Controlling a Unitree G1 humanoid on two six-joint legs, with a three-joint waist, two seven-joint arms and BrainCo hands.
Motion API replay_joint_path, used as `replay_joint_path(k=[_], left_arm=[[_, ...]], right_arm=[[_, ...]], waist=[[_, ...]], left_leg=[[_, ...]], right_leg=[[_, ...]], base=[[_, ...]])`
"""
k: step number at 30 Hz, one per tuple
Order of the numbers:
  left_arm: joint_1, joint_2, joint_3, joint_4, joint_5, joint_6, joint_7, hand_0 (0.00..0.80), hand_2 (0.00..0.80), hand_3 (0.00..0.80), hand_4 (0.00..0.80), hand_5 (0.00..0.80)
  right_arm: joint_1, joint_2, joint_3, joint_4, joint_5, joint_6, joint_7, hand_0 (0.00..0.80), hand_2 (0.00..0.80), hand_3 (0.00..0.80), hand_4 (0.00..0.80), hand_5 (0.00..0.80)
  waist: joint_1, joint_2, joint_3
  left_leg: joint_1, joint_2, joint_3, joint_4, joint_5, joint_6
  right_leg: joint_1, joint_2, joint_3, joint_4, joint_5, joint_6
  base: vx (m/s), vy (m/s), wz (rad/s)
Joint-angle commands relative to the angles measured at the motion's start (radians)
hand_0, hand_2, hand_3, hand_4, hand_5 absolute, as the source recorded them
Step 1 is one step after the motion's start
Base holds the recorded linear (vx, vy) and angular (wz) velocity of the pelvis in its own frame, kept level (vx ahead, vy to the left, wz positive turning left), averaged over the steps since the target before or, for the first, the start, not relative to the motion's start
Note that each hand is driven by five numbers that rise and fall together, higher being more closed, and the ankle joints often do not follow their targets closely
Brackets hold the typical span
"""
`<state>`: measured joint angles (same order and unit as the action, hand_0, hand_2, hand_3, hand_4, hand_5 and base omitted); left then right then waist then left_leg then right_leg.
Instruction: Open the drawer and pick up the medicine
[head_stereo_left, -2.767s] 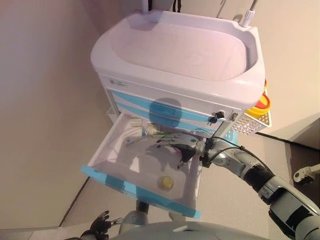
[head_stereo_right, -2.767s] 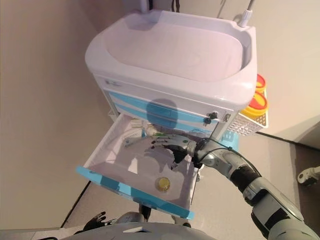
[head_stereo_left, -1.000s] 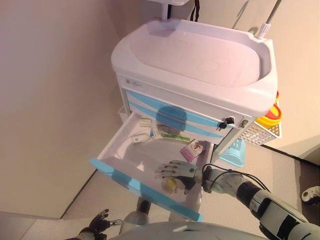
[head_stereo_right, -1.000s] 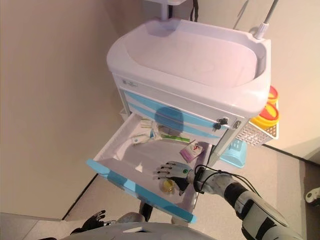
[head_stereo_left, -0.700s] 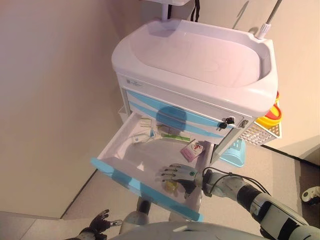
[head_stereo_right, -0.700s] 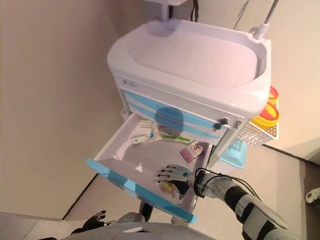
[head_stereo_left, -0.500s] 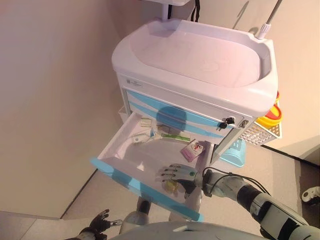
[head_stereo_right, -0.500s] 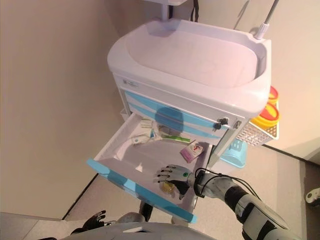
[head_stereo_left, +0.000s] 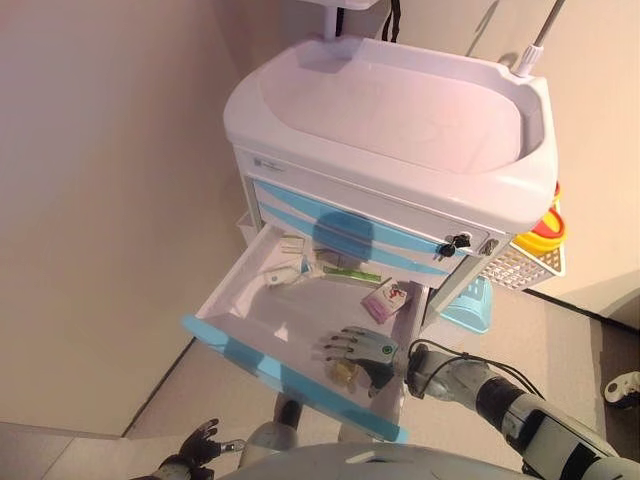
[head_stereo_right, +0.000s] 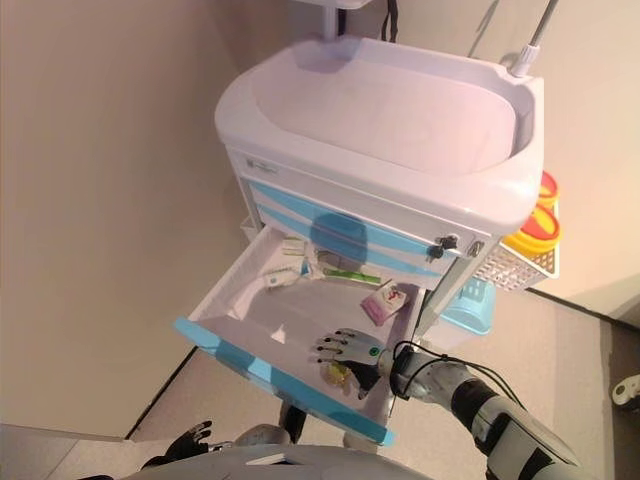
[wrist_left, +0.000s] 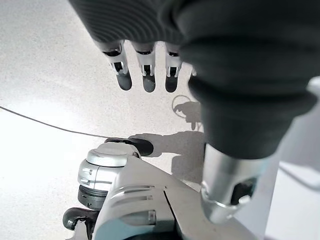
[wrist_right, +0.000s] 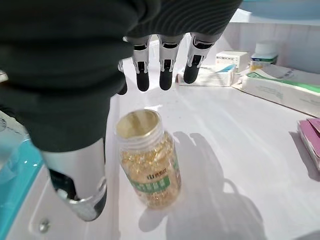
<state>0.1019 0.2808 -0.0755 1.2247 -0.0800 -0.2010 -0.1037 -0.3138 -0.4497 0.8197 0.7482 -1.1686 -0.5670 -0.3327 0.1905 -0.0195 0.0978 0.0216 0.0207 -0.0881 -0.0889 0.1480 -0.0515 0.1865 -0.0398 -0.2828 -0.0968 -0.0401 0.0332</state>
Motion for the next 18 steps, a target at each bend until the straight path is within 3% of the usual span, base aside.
replay_joint_path(k=[1,18], left_arm=[[-0.05,-0.008,-0.034,0.031,-0.003,-0.03,0.003,0.0,0.0,0.0,0.0,0.0],[-0.039,-0.009,-0.043,0.027,-0.004,-0.036,-0.001,0.0,0.0,0.0,0.0,0.0]], right_arm=[[-0.044,0.024,-0.014,-0.017,0.013,-0.003,-0.048,0.0,0.0,0.0,0.0,0.0],[-0.034,0.036,-0.023,0.013,0.025,0.014,-0.052,0.0,0.0,0.0,0.0,0.0]], waist=[[0.015,-0.024,0.023],[0.019,-0.018,0.025]], left_leg=[[0.058,-0.086,-0.009,0.002,-0.162,0.038],[0.06,-0.088,-0.015,0.002,-0.162,0.04]], right_leg=[[-0.048,-0.003,-0.014,0.032,0.012,0.03],[-0.045,-0.004,-0.021,0.033,0.01,0.028]], base=[[0.0,0.0,0.0],[0.0,0.0,0.0]])
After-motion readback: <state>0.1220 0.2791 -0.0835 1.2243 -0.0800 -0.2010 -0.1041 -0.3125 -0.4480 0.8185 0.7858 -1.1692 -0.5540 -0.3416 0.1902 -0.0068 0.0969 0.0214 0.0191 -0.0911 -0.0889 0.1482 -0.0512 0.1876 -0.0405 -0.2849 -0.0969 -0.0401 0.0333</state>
